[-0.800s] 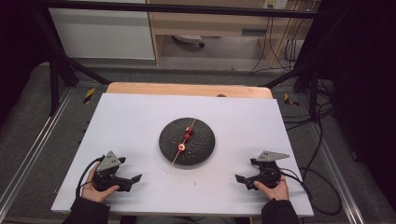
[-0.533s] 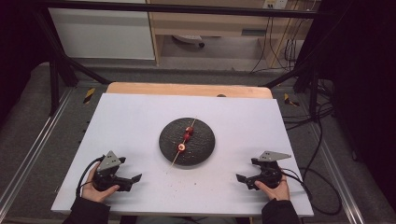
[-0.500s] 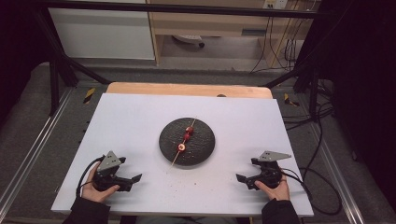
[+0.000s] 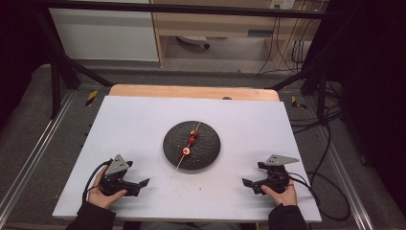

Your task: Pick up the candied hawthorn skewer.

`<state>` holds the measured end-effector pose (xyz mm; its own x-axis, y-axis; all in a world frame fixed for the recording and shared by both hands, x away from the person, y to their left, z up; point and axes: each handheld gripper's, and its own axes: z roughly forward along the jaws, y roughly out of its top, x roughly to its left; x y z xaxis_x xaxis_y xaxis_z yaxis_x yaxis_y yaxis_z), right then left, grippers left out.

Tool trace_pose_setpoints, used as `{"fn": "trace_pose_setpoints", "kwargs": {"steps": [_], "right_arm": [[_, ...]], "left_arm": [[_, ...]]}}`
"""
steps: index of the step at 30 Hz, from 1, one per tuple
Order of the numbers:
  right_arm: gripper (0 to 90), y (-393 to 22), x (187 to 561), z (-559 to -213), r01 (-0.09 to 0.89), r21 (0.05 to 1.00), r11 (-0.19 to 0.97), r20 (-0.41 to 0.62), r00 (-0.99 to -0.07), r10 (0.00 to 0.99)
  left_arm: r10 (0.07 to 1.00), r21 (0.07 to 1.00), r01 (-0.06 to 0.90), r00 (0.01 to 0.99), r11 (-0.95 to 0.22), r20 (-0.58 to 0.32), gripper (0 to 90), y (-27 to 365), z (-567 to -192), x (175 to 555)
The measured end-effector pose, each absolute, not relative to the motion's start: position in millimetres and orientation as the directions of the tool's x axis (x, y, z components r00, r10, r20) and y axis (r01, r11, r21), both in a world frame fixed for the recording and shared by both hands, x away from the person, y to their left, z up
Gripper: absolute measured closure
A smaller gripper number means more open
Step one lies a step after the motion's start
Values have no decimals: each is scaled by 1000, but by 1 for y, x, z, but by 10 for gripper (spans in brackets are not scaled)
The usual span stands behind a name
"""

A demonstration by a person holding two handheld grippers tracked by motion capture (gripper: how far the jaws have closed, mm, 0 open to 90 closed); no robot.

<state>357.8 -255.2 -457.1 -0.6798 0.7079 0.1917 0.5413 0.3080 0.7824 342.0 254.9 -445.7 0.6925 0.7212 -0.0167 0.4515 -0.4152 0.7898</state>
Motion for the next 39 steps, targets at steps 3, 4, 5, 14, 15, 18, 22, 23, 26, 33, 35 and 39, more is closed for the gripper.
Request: {"fn": "trace_pose_setpoints", "kwargs": {"steps": [3,4,5,14,15,18,22,23,26,33,35,39], "right_arm": [[6,-255,358,-457,543,781,308,192,-678,709],[6,-255,358,-457,543,782,307,192,-678,710],[6,-255,358,-457,543,782,307,192,-678,710],[6,-256,358,-457,541,781,311,185,-677,713],[6,-256,358,-457,541,781,311,184,-676,714],[6,-256,358,-456,542,782,308,186,-675,715],[6,-256,357,-456,545,782,302,191,-671,717],[6,-256,357,-456,543,784,302,189,-671,717],[6,-256,357,-456,543,784,301,190,-671,717],[6,-256,358,-456,543,782,305,186,-671,718],[6,-256,358,-456,543,782,305,185,-671,718],[6,-256,357,-456,541,783,307,183,-672,718]], "left_arm": [[719,791,451,694,-414,-19,60,252,-445,342],[720,791,450,694,-414,-18,60,251,-444,342],[719,791,452,694,-412,-21,60,250,-444,342],[723,793,456,690,-405,-28,62,241,-438,344],[722,792,456,691,-405,-28,62,240,-437,345],[721,791,456,692,-408,-27,62,235,-435,346],[721,792,453,692,-409,-23,63,228,-430,347],[724,792,456,690,-406,-26,63,226,-429,348],[724,789,455,689,-413,-19,64,220,-426,350],[723,784,459,691,-418,-19,81,201,-419,357],[724,782,459,689,-422,-14,92,193,-416,359],[725,773,469,689,-428,-17,121,179,-414,365]]}}
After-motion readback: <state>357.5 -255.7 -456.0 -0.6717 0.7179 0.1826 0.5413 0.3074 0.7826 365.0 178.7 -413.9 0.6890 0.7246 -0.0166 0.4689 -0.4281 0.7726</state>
